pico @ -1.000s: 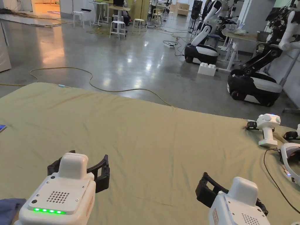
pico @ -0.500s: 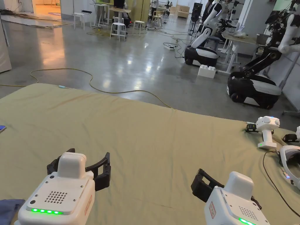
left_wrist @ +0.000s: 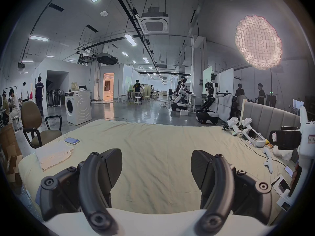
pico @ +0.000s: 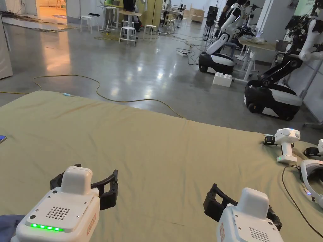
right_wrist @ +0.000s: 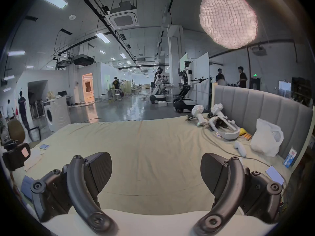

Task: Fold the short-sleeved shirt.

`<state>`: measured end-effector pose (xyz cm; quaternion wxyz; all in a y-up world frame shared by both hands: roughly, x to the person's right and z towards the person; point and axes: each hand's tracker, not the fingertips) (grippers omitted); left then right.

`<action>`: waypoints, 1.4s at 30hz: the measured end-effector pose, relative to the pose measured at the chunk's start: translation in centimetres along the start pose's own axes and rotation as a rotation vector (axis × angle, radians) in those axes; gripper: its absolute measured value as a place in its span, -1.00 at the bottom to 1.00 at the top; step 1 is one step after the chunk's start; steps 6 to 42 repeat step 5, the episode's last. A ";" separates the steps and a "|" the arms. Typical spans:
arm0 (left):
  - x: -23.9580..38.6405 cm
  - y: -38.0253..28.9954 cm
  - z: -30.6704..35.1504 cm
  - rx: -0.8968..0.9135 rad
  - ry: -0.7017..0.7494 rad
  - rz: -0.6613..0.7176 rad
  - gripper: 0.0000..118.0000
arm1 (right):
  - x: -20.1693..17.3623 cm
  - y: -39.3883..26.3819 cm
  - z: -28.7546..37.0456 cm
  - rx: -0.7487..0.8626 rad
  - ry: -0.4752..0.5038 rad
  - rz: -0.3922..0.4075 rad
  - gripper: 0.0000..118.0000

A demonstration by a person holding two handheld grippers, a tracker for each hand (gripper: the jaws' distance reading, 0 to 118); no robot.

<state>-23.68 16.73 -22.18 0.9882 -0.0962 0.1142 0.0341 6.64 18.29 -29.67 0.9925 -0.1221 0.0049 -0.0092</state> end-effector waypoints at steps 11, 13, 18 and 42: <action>-0.3 0.0 0.1 0.009 -0.005 0.007 0.50 | 0.5 0.4 -0.4 -0.055 0.036 -0.026 0.82; -0.3 0.0 0.1 0.009 -0.005 0.007 0.50 | 0.5 0.4 -0.4 -0.055 0.036 -0.026 0.82; -0.3 0.0 0.1 0.009 -0.005 0.007 0.50 | 0.5 0.4 -0.4 -0.055 0.036 -0.026 0.82; -0.3 0.0 0.1 0.009 -0.005 0.007 0.50 | 0.5 0.4 -0.4 -0.055 0.036 -0.026 0.82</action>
